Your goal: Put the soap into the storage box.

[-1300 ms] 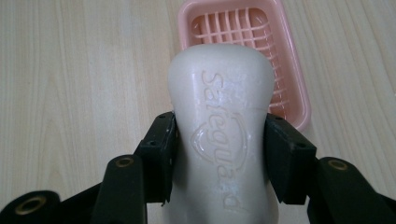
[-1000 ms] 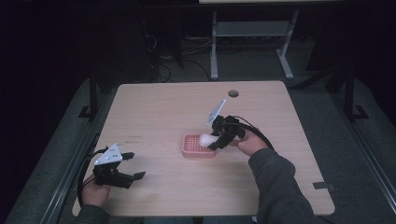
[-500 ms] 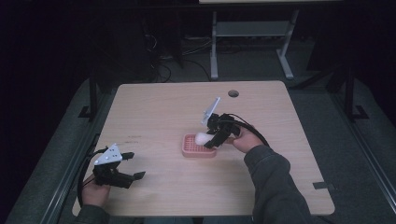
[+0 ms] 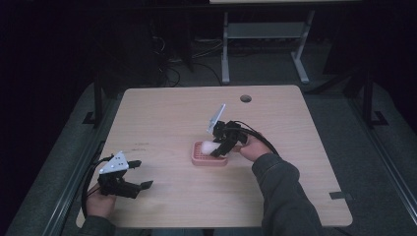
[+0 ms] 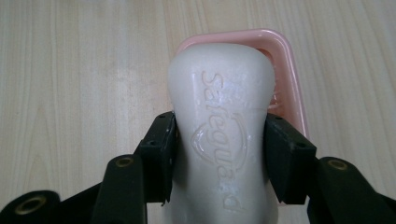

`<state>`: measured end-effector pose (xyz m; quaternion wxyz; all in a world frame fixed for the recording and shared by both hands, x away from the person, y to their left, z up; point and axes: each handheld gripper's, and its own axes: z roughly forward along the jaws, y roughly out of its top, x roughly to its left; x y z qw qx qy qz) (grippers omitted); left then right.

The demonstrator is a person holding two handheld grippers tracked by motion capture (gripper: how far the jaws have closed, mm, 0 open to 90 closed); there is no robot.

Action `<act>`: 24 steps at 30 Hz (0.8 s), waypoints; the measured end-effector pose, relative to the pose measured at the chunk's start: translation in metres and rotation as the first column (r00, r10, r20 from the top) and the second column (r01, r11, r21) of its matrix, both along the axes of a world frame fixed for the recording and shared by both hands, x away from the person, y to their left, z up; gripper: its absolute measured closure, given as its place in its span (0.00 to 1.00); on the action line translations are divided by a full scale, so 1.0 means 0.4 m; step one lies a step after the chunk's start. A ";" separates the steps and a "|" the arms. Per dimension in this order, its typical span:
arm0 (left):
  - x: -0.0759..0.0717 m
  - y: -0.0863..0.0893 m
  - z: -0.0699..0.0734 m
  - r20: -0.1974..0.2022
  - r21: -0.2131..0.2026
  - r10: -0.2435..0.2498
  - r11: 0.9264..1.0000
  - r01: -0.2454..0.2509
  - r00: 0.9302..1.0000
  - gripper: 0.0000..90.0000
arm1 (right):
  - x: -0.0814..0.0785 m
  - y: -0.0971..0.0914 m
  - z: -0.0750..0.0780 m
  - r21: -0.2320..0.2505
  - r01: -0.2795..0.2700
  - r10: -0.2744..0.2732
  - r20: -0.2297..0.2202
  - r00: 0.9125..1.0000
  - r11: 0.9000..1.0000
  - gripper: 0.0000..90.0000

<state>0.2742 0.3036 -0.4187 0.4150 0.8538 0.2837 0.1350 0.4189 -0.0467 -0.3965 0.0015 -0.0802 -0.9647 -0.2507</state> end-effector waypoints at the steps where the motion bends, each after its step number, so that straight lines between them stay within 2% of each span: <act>1: 0.000 0.000 0.000 0.000 0.000 0.000 1.000 0.000 1.000 0.16 | 0.001 0.004 -0.004 -0.004 -0.003 0.003 -0.005 1.000 1.000 0.54; 24: 0.000 0.001 0.001 0.000 -0.003 0.000 1.000 0.000 1.000 0.16 | 0.022 0.039 -0.044 -0.026 0.001 -0.002 -0.017 1.000 1.000 0.54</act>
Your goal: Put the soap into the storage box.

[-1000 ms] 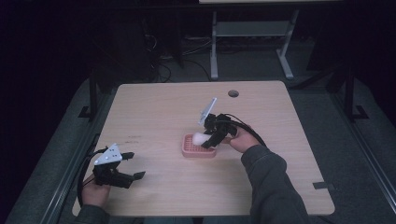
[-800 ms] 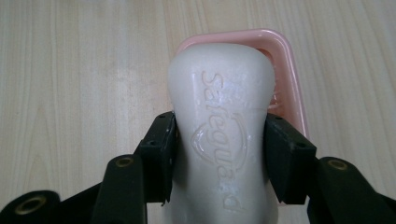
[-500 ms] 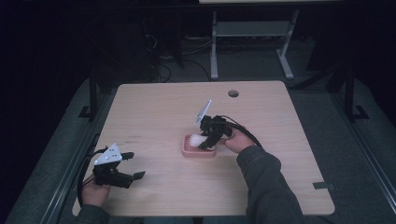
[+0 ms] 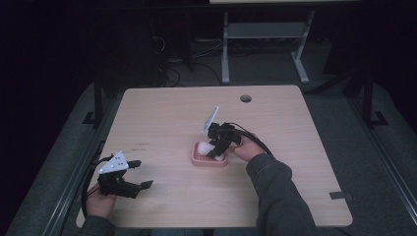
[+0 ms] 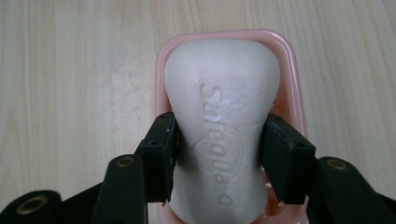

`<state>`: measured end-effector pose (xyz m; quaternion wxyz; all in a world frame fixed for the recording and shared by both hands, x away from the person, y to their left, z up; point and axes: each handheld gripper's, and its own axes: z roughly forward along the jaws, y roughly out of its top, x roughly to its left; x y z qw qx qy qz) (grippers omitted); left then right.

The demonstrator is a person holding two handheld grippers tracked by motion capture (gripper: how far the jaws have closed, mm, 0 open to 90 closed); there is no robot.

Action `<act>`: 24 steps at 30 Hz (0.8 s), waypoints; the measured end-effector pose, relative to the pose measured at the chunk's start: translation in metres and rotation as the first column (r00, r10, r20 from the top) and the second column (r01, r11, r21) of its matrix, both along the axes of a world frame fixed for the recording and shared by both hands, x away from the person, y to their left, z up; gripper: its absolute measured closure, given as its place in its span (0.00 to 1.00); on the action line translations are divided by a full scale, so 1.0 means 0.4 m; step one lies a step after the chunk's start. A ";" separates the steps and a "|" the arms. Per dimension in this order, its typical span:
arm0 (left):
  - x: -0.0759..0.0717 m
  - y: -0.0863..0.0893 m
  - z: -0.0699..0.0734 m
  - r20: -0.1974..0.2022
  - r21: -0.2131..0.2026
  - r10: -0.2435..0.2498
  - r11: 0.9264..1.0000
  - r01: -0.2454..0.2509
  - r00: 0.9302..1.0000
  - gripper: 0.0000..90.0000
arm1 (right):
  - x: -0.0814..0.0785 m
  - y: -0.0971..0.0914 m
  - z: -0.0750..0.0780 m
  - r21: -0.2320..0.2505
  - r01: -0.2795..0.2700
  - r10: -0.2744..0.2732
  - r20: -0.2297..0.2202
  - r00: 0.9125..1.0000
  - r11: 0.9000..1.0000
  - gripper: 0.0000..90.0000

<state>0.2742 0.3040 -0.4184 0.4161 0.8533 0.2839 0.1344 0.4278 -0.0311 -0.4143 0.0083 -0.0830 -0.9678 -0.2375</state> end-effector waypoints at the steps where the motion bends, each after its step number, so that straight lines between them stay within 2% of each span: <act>1: 0.000 0.000 0.000 0.000 0.000 0.000 1.000 0.000 1.000 0.16 | 0.001 0.001 -0.002 -0.002 -0.003 0.003 0.003 1.000 1.000 0.54; 5: 0.000 0.000 0.000 0.000 0.001 -0.001 1.000 0.001 1.000 0.16 | 0.004 0.003 -0.006 0.004 0.004 -0.004 -0.002 1.000 1.000 0.54; 9: 0.001 0.000 0.000 -0.002 0.000 -0.001 1.000 0.001 1.000 0.16 | 0.006 0.008 -0.008 -0.003 0.000 0.000 0.014 1.000 1.000 0.54; 24: 0.000 0.000 0.000 -0.001 0.001 -0.001 1.000 0.001 1.000 0.16 | 0.008 0.018 -0.021 -0.024 0.005 -0.005 0.010 1.000 1.000 0.54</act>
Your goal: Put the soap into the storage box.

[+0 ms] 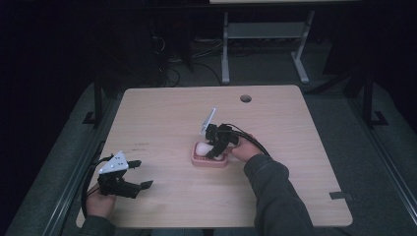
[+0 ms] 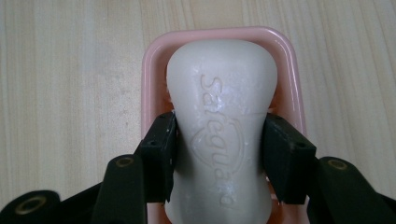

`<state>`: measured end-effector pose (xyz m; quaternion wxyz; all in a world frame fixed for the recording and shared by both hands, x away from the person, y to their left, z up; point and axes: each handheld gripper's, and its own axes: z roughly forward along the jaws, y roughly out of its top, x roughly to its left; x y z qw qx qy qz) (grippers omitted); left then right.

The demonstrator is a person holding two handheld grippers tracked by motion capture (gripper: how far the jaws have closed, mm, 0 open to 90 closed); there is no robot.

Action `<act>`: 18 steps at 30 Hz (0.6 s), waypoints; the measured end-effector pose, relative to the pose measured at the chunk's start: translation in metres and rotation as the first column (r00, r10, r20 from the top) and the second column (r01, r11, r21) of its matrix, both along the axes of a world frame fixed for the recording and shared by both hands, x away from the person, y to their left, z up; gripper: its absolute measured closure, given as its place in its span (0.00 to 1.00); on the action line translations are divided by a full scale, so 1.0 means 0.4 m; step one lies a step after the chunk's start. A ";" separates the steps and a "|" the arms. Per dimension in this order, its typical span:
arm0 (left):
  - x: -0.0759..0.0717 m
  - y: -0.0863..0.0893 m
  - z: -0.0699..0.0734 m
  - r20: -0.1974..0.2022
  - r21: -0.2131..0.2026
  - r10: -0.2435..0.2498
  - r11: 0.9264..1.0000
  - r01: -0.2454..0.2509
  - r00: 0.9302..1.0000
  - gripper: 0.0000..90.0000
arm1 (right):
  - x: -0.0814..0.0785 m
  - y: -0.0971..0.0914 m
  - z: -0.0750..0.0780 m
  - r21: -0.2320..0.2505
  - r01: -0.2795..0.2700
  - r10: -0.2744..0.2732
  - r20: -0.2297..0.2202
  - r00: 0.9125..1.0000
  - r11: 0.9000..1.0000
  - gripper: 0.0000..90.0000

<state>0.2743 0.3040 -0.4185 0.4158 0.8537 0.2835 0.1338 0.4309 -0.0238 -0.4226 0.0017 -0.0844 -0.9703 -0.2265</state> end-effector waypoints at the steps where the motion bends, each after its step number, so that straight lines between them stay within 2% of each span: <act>1: 0.000 0.000 0.000 0.000 0.000 0.000 1.000 0.000 1.000 0.16 | 0.001 0.000 -0.001 0.001 0.001 -0.001 -0.001 1.000 1.000 0.54; 16: 0.000 0.000 0.000 0.000 0.000 0.001 1.000 -0.001 1.000 0.16 | -0.005 0.004 -0.003 -0.016 0.009 -0.009 0.013 1.000 1.000 0.53; 18: 0.000 0.000 0.000 0.001 0.001 0.000 1.000 0.000 1.000 0.16 | -0.005 0.004 -0.002 -0.002 0.005 -0.004 0.019 1.000 1.000 0.53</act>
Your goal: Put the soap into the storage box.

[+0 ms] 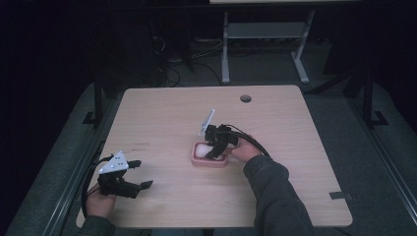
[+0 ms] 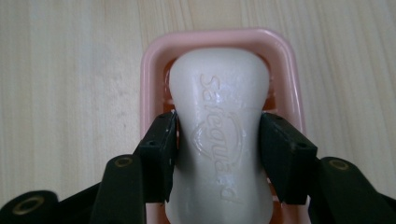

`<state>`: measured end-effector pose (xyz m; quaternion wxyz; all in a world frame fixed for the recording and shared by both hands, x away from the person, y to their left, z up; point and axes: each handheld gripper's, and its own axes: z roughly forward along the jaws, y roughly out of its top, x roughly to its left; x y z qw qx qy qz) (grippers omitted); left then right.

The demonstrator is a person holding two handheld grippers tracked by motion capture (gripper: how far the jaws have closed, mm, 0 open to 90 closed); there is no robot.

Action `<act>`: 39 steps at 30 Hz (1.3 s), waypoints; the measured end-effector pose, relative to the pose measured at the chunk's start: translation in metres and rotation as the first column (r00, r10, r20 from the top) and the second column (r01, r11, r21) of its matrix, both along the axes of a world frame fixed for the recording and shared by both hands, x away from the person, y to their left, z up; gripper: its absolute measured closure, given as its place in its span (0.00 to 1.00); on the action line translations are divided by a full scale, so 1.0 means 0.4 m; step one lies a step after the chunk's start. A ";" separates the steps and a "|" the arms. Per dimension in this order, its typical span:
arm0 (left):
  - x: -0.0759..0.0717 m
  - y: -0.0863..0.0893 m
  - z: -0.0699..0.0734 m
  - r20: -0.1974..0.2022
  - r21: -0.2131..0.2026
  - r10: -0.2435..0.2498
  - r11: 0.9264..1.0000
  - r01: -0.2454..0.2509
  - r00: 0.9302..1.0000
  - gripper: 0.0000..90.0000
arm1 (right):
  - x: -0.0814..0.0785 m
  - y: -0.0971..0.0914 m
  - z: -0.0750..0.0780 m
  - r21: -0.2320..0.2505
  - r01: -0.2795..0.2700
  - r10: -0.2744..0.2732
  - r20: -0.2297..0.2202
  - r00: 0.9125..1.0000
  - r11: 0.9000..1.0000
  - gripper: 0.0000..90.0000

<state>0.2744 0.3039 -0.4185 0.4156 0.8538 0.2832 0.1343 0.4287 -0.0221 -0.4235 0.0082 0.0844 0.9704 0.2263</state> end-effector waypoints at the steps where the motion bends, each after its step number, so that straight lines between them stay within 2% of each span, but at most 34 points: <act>1: 0.000 0.000 0.000 0.000 0.000 0.000 1.000 0.000 1.000 0.16 | -0.001 -0.002 0.005 0.018 0.007 -0.007 -0.003 1.000 1.000 0.54; 3: 0.000 0.000 0.000 -0.001 0.000 0.000 1.000 0.000 1.000 0.16 | -0.001 -0.004 0.011 0.031 0.006 -0.006 -0.006 1.000 1.000 0.52; 5: 0.000 0.000 0.000 0.000 -0.001 0.001 1.000 -0.001 1.000 0.16 | -0.004 -0.006 0.015 0.020 0.006 -0.006 0.006 1.000 1.000 0.51; 9: -0.001 -0.001 0.000 0.000 -0.001 0.000 1.000 0.000 1.000 0.16 | -0.008 -0.013 0.019 0.028 0.018 -0.018 0.003 1.000 0.999 0.47; 15: 0.000 -0.002 -0.001 -0.002 0.000 -0.001 1.000 0.001 1.000 0.16 | -0.012 -0.038 0.018 0.059 0.038 -0.038 -0.003 0.999 0.998 0.44; 23: 0.000 -0.003 -0.002 -0.003 0.001 -0.001 1.000 0.001 1.000 0.16 | -0.020 -0.065 0.037 0.090 0.059 -0.058 -0.008 0.998 0.994 0.40; 36: -0.001 -0.004 -0.002 -0.003 0.003 0.000 1.000 0.000 1.000 0.16 | -0.038 -0.099 0.059 0.098 0.089 -0.089 -0.004 0.996 0.991 0.36; 39: -0.001 -0.004 -0.002 -0.003 0.004 -0.001 1.000 0.001 1.000 0.16 | -0.050 -0.114 0.063 0.117 0.092 -0.095 0.020 0.995 0.989 0.35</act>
